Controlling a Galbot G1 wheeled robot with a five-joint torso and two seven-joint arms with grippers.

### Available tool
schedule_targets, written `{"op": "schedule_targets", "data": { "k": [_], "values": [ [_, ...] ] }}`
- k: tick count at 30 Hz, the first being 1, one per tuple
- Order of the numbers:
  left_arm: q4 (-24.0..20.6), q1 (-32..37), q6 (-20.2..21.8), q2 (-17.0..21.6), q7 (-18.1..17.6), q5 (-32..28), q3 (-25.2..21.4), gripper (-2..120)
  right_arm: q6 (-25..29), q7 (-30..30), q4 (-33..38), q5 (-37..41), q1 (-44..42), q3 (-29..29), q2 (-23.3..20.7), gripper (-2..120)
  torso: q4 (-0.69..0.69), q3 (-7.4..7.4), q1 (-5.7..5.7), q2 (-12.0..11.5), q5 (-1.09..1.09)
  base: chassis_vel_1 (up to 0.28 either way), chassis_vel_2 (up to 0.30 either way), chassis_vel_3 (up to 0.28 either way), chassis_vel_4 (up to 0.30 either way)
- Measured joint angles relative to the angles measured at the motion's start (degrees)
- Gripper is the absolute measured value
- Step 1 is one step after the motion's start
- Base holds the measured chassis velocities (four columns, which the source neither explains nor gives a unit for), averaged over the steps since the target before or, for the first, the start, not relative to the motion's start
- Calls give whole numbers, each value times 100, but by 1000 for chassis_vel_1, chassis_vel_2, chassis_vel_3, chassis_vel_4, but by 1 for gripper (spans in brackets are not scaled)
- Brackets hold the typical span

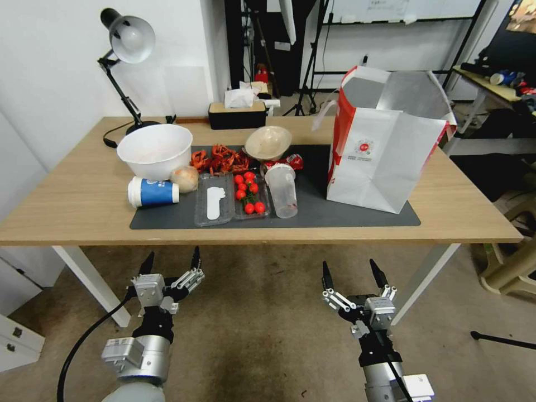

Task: Pick up the food delivery bag from the floor and place it on the table.

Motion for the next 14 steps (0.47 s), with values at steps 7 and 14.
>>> {"op": "schedule_targets", "data": {
  "k": [7,14],
  "values": [
    [2,-17,-22,18,7,4,1,100,52,-35,68,-29,-8,107,-61,100,0,0,0,0,1,0,0,0,0],
    [32,-27,-57,24,-71,55,14,100,67,-37,169,5,-30,254,-138,100,0,0,0,0,0,0,0,0,0]
  ]
}}
